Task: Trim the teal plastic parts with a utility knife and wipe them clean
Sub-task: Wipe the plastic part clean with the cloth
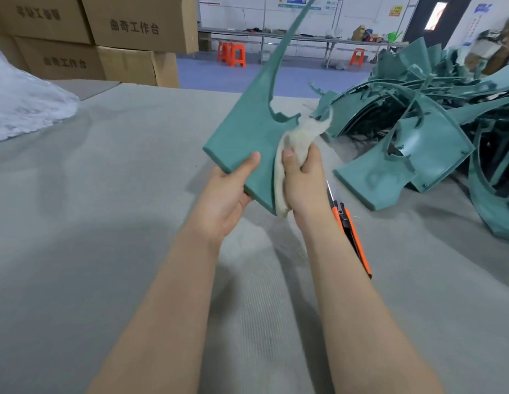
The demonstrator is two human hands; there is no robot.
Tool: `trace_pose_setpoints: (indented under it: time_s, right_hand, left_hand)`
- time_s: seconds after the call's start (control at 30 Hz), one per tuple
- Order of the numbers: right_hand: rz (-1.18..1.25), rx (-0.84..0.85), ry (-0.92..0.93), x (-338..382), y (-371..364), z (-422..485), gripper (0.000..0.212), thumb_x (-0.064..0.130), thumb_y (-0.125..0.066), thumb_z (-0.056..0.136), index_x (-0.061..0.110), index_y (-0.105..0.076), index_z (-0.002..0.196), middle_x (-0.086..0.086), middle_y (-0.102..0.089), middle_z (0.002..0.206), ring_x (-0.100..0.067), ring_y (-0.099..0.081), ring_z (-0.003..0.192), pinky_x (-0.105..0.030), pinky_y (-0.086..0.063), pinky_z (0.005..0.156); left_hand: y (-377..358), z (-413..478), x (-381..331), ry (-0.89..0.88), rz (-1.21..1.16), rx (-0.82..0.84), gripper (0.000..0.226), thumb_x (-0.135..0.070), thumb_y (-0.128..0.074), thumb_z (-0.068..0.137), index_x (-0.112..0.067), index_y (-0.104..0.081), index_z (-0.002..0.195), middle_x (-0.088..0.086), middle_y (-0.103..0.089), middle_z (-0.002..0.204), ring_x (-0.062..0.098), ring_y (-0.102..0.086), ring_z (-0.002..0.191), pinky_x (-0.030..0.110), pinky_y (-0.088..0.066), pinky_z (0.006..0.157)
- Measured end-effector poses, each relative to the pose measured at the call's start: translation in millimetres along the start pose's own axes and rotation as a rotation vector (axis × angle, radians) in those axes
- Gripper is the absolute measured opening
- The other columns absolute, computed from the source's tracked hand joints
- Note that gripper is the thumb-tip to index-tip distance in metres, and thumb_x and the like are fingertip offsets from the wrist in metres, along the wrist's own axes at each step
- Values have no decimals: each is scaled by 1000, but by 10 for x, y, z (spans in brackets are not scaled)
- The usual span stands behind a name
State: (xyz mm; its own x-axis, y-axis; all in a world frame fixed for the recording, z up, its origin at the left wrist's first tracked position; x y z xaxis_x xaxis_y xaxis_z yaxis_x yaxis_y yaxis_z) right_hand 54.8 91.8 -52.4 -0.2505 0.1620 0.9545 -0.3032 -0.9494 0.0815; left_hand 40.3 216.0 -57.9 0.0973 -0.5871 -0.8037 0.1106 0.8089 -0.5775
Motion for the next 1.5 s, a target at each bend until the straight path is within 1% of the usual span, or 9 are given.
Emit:
trace_pose_setpoints:
  time_s: [0.1, 0.33, 0.57, 0.8, 1.0, 1.23, 1.37, 1.43, 1.5]
  right_hand:
    - [-34, -202, 43, -30, 180, 18, 17, 26, -41, 104, 13, -46, 94, 14, -49, 78, 3, -48, 69, -6, -35, 60]
    - [-193, -256, 119, -102, 217, -31, 34, 19, -44, 102, 22, -35, 70, 10, -42, 64, 9, -47, 58, -12, -33, 54]
    - [-114, -334, 6, -147, 348, 32, 31, 26, -46, 102, 11, -46, 75, 5, -45, 67, -10, -41, 62, -13, -34, 56]
    - [603, -133, -422, -268, 199, 24, 30, 37, -52, 100, 17, -60, 121, -2, -71, 108, -18, -69, 95, -35, -58, 78]
    - [-256, -91, 140, 17, 229, 64, 18, 22, -48, 100, 11, -57, 111, 7, -56, 90, -17, -52, 85, -25, -35, 71]
    - [-151, -216, -88, -221, 306, 55, 39, 37, -41, 103, 12, -49, 75, 2, -51, 70, -20, -50, 74, -29, -35, 66]
    - [217, -112, -292, -348, 213, 53, 35, 42, -44, 101, 13, -63, 102, -7, -69, 106, -24, -66, 101, -44, -51, 96]
    - [56, -3, -177, -270, 146, 81, 33, 39, -48, 100, 14, -60, 117, -4, -67, 115, -23, -62, 109, -41, -50, 95]
    - [-165, 39, 13, -182, 106, 103, 16, 29, -50, 100, 16, -59, 99, 4, -64, 92, -21, -59, 92, -30, -44, 75]
  left_hand:
    - [18, -4, 31, 58, 88, 40, 14, -6, -54, 95, -15, -62, 102, -5, -75, 88, 10, -72, 82, 27, -58, 65]
    - [84, -2, -22, 67, 323, 49, 14, -8, -55, 95, -20, -62, 96, -10, -74, 81, 7, -71, 78, 28, -57, 62]
    - [121, 11, -76, 59, 362, 23, 14, -9, -56, 94, -21, -63, 95, -9, -75, 81, 8, -72, 78, 28, -57, 60]
    - [110, 2, -90, 70, 239, 42, 16, -9, -55, 94, -21, -62, 101, -6, -75, 89, 11, -72, 83, 29, -57, 61]
    - [149, 2, -87, 57, 451, 85, 15, -12, -60, 92, -25, -64, 97, -9, -75, 87, 11, -72, 84, 32, -56, 64]
    - [54, -40, -76, 96, 493, 136, 17, -9, -57, 92, -24, -64, 95, -9, -75, 82, 10, -72, 77, 27, -55, 56]
    - [145, -20, -99, 116, 414, 4, 14, -9, -56, 92, -20, -63, 97, -4, -74, 85, 11, -71, 77, 28, -55, 55]
    - [182, -18, -120, 114, 413, -21, 14, -9, -56, 92, -20, -63, 96, -4, -74, 85, 11, -71, 76, 27, -54, 54]
    - [181, -29, -133, 111, 432, 5, 15, -8, -56, 91, -20, -63, 96, -5, -74, 83, 11, -71, 75, 26, -54, 54]
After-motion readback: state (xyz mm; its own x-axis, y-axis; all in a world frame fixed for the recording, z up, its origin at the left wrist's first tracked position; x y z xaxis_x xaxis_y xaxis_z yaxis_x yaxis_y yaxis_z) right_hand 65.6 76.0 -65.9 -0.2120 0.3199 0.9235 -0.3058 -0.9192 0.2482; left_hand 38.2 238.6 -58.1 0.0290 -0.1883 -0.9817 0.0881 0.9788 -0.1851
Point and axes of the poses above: each hand's wrist, its own z-axis towards the middle knuckle, its own y-axis out of the back of the hand, x = y × z, the point moved 6 cm from there along z, towards the middle knuckle
